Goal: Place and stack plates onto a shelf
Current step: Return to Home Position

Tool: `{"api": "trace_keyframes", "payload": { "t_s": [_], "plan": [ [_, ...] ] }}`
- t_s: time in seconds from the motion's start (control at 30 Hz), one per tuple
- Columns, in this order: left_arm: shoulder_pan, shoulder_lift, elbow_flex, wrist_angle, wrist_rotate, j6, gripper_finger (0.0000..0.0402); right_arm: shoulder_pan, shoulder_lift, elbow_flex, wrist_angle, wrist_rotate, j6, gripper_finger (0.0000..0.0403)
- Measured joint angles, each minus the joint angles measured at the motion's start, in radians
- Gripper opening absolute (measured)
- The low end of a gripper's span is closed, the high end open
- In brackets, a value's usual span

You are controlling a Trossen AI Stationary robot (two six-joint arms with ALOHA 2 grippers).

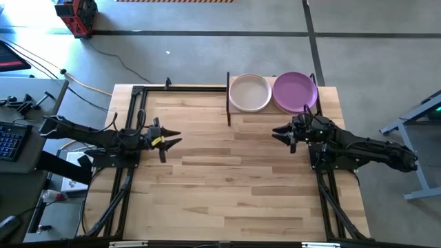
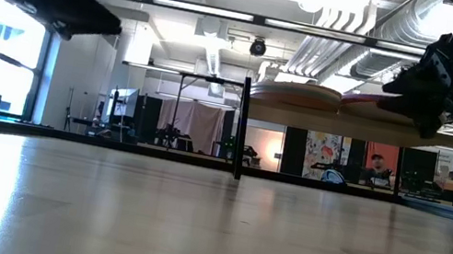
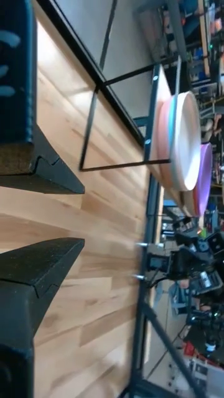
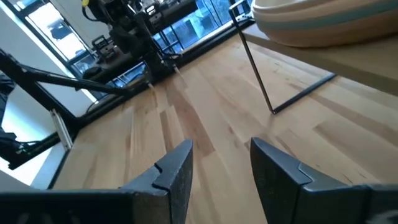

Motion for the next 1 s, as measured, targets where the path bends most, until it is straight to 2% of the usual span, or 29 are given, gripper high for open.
{"api": "trace_keyframes", "payload": {
  "t_s": [0.43, 0.63, 0.83, 1.0],
  "plan": [
    [-0.029, -0.171, -0.132, -0.01, 0.002, 0.014, 0.0111, 0.0, 0.0, 0.0, -0.003, 0.017, 0.07, 0.0142],
    [-0.029, -0.2, -0.133, -0.056, -0.012, 0.023, 0.0111, 0.0, 0.0, 0.0, -0.003, 0.018, 0.1, 0.0142],
    [-0.029, -0.2, -0.133, -0.066, -0.036, 0.032, 0.0111, 0.0, 0.0, 0.0, -0.003, 0.042, 0.006, 0.0142],
    [-0.029, -0.2, -0.133, -0.065, -0.036, 0.158, 0.0111, 0.0, 0.0, 0.0, -0.03, 0.058, -0.102, 0.0142]
  ]
}}
